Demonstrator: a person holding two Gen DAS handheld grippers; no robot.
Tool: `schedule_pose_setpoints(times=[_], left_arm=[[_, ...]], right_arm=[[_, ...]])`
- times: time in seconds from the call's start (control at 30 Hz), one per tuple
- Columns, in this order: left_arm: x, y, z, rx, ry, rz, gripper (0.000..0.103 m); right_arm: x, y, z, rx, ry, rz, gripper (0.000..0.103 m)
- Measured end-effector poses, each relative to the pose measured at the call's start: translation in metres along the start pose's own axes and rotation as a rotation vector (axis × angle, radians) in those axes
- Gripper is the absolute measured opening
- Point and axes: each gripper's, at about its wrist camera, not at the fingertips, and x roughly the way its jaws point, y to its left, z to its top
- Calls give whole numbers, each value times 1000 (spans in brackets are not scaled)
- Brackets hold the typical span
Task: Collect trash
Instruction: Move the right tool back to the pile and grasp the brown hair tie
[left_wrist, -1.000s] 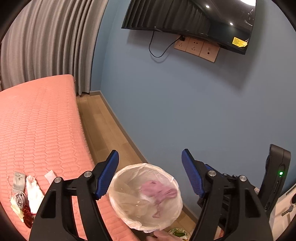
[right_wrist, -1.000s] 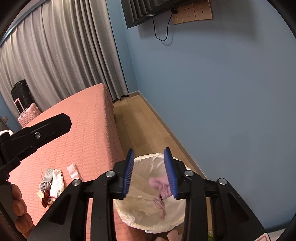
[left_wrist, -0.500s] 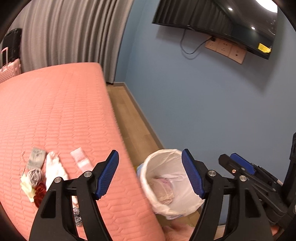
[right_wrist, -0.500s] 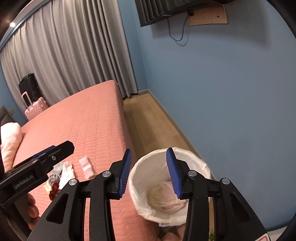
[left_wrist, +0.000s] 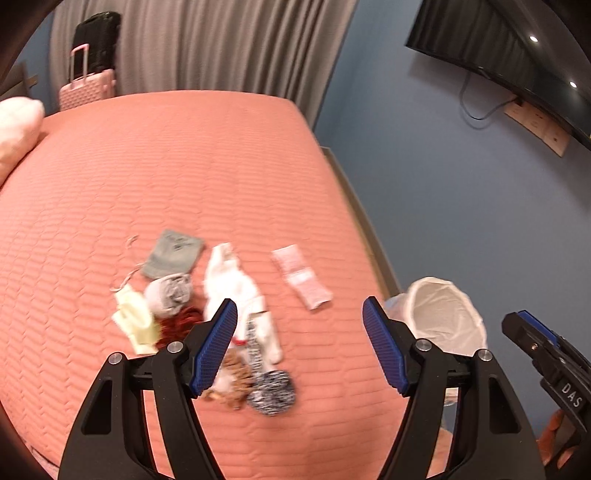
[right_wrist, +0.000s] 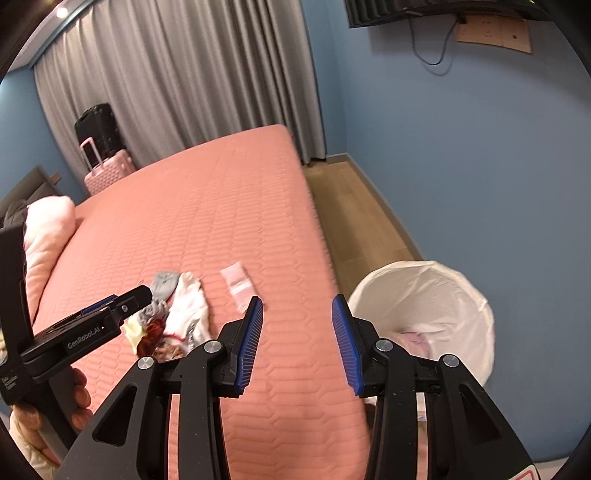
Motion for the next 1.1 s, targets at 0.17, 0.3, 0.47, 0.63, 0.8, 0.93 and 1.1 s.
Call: schedule_pose_setpoints(times=[0.17, 0.3, 0.47, 0.63, 0.8, 0.93, 1.1], left_arm=[[2, 45, -15, -34, 21, 87, 67], [6, 75, -28, -61, 44, 133, 67], [12, 102, -44, -79, 69, 167, 68], [21, 116, -54, -95, 99, 171, 70], [34, 120, -57, -112, 133, 150, 72], [49, 124, -54, -154, 153, 118, 72], [66, 131, -49, -214, 179, 77, 72]], right_arm=[[23, 34, -16, -31, 52, 41, 39], [43, 60, -35, -53, 102, 68, 39], [67, 86, -56, -92, 155, 98, 39], [88, 102, -73, -113, 195, 111, 39], [104, 114, -80, -144, 219, 124, 39], [117, 122, -80, -154, 238, 132, 39], [131, 130, -78, -181, 249, 143, 39]])
